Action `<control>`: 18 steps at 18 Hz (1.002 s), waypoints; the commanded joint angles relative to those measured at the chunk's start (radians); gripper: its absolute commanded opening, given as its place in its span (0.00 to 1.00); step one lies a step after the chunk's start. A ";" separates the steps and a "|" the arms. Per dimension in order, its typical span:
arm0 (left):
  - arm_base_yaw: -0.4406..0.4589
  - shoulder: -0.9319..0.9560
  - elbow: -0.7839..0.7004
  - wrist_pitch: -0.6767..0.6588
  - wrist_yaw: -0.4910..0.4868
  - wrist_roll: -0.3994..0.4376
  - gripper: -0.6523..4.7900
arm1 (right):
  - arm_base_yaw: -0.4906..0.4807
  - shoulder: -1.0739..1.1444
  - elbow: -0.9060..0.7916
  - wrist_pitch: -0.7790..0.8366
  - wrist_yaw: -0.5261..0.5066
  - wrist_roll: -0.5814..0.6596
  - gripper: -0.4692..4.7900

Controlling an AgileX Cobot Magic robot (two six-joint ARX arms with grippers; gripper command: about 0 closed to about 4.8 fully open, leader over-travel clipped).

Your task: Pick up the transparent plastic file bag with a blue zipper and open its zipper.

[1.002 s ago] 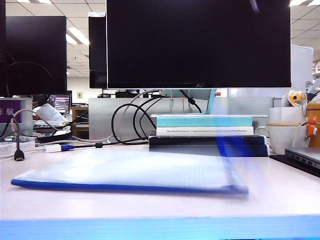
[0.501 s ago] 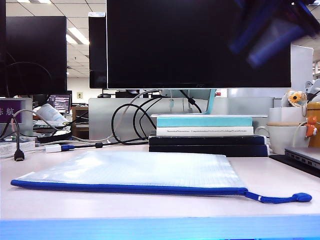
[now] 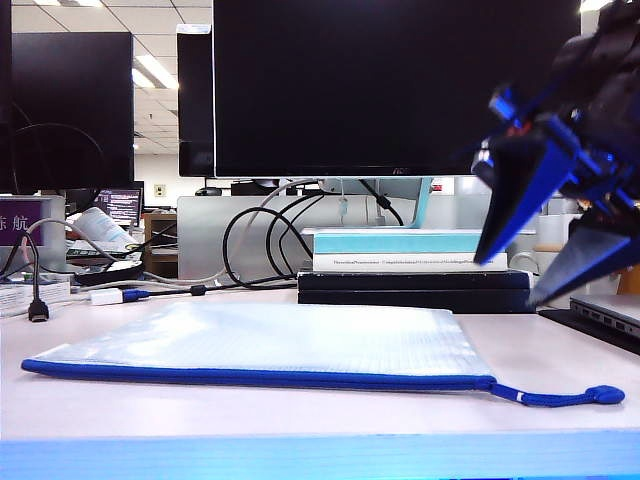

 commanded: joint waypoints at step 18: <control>0.000 -0.001 0.006 0.007 0.000 -0.014 0.75 | 0.079 0.223 -0.066 0.314 -0.122 0.119 0.46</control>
